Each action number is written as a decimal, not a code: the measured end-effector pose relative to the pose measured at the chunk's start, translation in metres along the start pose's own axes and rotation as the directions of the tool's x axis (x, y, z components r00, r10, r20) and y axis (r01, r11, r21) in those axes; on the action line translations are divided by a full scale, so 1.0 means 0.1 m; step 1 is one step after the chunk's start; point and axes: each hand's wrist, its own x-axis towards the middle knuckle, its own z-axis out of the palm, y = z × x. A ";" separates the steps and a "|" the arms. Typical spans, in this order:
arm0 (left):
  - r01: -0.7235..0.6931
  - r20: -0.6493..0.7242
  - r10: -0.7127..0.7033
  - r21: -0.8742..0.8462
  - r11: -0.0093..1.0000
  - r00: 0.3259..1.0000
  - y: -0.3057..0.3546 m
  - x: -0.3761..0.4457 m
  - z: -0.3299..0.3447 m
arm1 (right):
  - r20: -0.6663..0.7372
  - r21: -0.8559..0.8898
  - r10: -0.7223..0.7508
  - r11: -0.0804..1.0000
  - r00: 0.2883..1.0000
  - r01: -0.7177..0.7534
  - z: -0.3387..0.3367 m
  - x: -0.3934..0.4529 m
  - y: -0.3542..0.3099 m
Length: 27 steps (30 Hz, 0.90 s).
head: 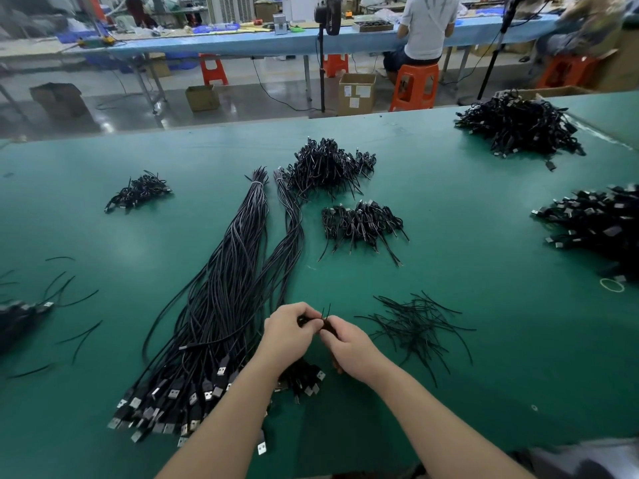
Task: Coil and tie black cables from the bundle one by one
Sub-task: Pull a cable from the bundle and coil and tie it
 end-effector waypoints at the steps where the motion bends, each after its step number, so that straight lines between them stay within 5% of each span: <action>1: 0.016 0.022 -0.017 0.032 0.999 1.000 0.03 0.03 -0.03 | -0.025 -0.068 -0.027 0.997 0.999 0.026 0.02 0.00 0.00; 8: 0.118 0.131 -0.127 0.076 0.990 0.983 0.10 0.09 -0.25 | -0.164 -0.458 -0.265 0.874 0.950 0.164 0.21 -0.03 0.08; 20: 0.157 0.158 -0.163 0.050 0.986 0.974 0.08 -0.03 -0.34 | -0.235 -0.578 -0.528 0.751 0.816 0.319 0.30 -0.16 0.04; 27: 0.042 0.150 -0.048 0.047 0.998 0.987 0.02 -0.11 -0.44 | -0.219 -0.570 -0.502 0.761 0.837 0.308 0.31 -0.16 0.03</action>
